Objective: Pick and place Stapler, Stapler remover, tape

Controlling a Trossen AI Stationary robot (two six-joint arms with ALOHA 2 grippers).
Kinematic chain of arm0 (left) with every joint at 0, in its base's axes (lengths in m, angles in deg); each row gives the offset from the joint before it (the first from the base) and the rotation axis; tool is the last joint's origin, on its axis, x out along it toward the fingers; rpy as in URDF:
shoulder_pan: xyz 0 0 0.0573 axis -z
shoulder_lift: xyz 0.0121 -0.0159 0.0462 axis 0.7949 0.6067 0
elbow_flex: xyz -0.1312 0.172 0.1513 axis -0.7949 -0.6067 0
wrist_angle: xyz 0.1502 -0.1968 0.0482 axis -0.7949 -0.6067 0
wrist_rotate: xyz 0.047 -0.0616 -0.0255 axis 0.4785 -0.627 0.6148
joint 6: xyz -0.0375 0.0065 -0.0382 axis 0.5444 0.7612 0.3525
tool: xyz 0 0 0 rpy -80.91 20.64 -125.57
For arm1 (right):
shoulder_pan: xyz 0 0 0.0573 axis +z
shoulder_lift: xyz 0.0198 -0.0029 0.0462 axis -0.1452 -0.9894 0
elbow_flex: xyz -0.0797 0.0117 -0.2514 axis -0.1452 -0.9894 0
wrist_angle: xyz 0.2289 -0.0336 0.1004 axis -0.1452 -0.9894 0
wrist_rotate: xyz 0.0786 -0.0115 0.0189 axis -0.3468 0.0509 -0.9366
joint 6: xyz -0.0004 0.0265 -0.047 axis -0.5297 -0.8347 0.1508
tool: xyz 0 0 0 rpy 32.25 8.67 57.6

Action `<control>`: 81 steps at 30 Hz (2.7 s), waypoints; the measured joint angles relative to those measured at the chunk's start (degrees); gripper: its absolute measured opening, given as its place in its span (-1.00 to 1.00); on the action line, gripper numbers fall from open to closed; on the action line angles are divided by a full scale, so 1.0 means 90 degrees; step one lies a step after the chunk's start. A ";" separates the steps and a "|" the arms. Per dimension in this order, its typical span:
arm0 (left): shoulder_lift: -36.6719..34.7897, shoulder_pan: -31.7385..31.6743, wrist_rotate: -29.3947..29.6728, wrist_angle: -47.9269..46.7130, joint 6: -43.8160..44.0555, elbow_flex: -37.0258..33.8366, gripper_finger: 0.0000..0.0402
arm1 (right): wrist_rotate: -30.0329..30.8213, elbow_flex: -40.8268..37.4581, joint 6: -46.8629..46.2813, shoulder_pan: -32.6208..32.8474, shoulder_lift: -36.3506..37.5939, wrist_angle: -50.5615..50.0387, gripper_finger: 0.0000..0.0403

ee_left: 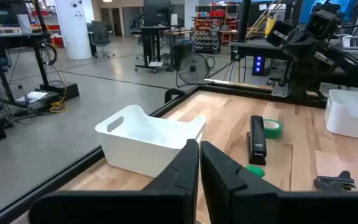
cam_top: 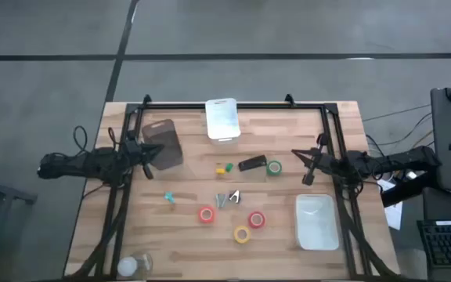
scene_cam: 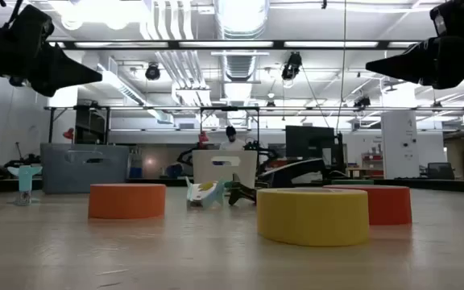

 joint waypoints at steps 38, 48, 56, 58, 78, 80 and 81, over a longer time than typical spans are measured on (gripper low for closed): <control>-0.0002 0.0000 -0.0002 0.0002 0.0000 -0.0002 -0.90 | 0.0000 -0.0001 0.0000 0.0001 0.0001 0.0000 -0.96; 0.0000 0.0002 0.0000 0.0000 0.0000 -0.0002 -0.90 | -0.0096 0.0000 0.0501 -0.0081 -0.0037 0.0062 -0.96; -0.0002 0.0002 -0.0002 0.0000 0.0000 0.0000 -0.90 | 0.0013 -0.0002 0.2991 -0.0089 -0.0049 -0.0954 -0.96; -0.0002 0.0002 0.0000 0.0000 0.0000 -0.0002 -0.89 | -0.0275 -0.0002 0.3947 -0.0089 -0.0070 -0.0943 -0.96; -0.0002 0.0002 0.0000 -0.0001 0.0000 0.0000 -0.90 | -0.2279 0.0046 -0.3470 -0.0131 -0.0593 0.3706 -0.96; 0.0000 0.0002 -0.0002 0.0000 0.0000 -0.0002 -0.90 | -0.1336 0.0046 -0.5009 -0.0128 -0.0632 0.3957 -0.96; -0.0001 0.0001 -0.0001 -0.0002 0.0000 -0.0002 -0.89 | -0.0833 0.0046 -0.5650 -0.0120 -0.0625 0.4031 -0.96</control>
